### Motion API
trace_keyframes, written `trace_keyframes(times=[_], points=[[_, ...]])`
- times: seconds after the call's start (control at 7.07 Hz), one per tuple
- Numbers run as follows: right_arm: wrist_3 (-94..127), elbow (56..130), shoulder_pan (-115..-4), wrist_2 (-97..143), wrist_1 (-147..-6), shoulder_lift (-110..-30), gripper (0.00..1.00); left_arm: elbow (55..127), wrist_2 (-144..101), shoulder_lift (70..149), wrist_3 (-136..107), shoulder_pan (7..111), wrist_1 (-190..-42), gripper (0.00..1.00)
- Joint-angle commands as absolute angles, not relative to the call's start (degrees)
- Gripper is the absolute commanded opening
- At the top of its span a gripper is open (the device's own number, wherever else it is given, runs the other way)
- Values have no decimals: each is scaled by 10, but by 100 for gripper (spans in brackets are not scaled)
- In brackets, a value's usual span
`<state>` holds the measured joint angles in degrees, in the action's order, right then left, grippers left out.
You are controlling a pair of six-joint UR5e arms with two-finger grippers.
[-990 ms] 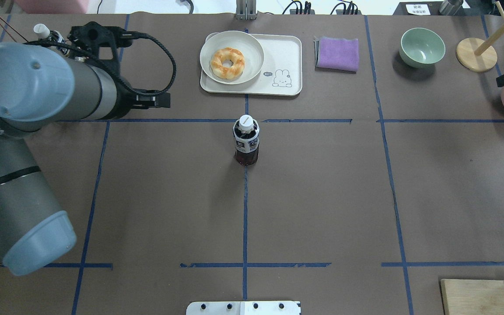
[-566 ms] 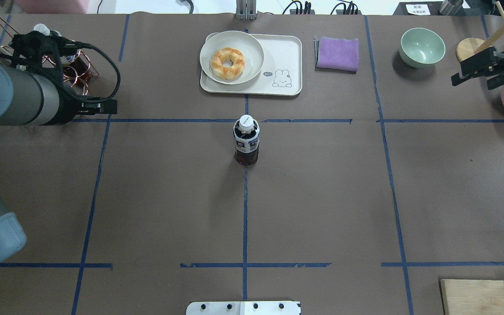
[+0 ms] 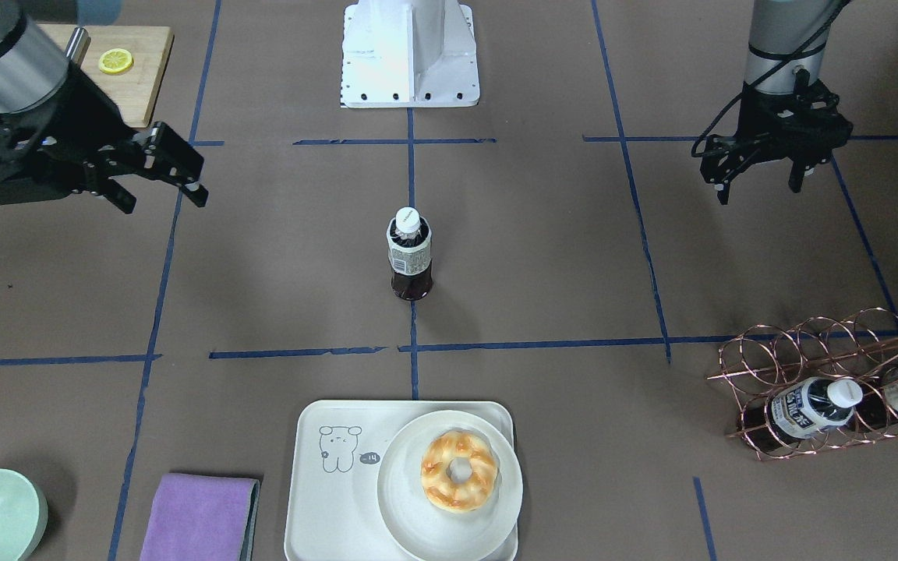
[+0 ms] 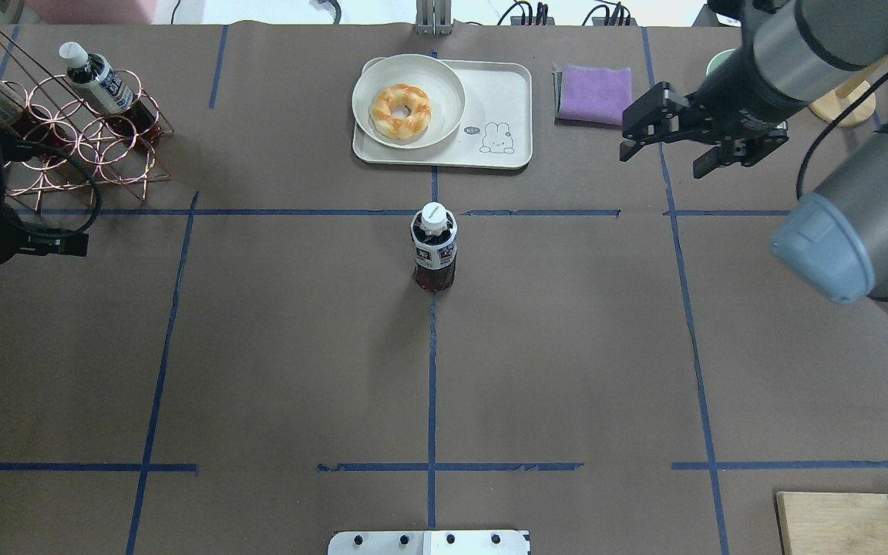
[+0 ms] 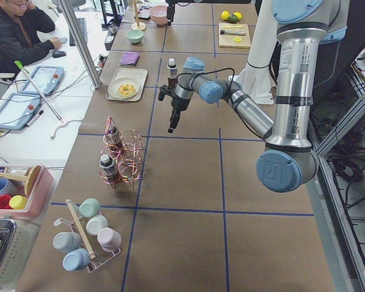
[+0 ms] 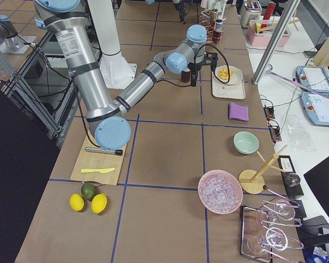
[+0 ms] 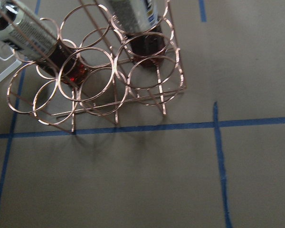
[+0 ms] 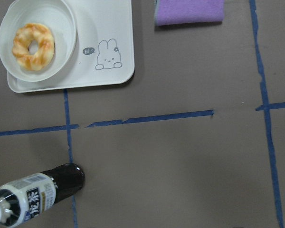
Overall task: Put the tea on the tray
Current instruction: 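Lower the right gripper over the bottle cap and grasp it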
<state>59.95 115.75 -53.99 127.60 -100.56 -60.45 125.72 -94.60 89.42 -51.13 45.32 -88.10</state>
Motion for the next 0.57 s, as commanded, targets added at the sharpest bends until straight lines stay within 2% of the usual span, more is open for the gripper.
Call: trace_keyframes(times=[0.0, 0.28, 0.42], points=[[639, 1180, -457, 1157, -1123, -519, 100, 1253, -972, 842, -468, 483, -920, 100], [713, 1175, -404, 1120, -1122, -486, 100, 1239, -1074, 821, -379, 573, -929, 100], [731, 1175, -383, 1100, -1122, -481, 100, 1207, -1111, 822, -295, 626, -929, 100]])
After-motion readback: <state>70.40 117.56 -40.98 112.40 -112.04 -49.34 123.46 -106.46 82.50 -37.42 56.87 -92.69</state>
